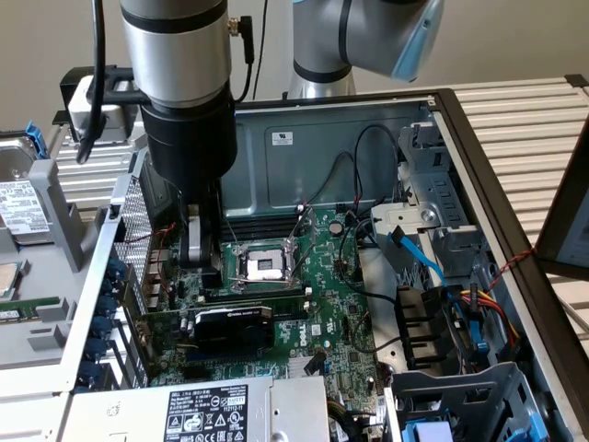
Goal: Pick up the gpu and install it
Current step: 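Press down on the gpu until it lock into place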
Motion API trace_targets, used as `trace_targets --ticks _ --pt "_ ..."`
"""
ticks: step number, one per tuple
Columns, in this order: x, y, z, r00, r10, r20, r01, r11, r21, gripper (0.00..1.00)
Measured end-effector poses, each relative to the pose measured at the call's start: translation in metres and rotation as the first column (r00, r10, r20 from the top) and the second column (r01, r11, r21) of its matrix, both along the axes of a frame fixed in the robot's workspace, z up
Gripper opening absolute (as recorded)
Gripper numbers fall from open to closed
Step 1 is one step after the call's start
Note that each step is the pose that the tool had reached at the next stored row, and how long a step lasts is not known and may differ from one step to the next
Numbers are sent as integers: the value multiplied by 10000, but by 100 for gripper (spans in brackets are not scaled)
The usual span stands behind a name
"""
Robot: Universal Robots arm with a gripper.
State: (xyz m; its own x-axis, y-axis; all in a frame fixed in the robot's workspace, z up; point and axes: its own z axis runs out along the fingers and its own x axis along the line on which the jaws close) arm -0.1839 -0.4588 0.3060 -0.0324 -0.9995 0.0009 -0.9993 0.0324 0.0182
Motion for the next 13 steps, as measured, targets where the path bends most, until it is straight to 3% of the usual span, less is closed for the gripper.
trace_targets --ticks 2,9,13 --pt "-43 6 -19 10000 -1 57 1 10000 0 11" --pt "-160 26 -143 10000 -6 61 6 10000 -2 11" --pt "-207 33 -200 9999 -7 102 7 10000 -21 11"
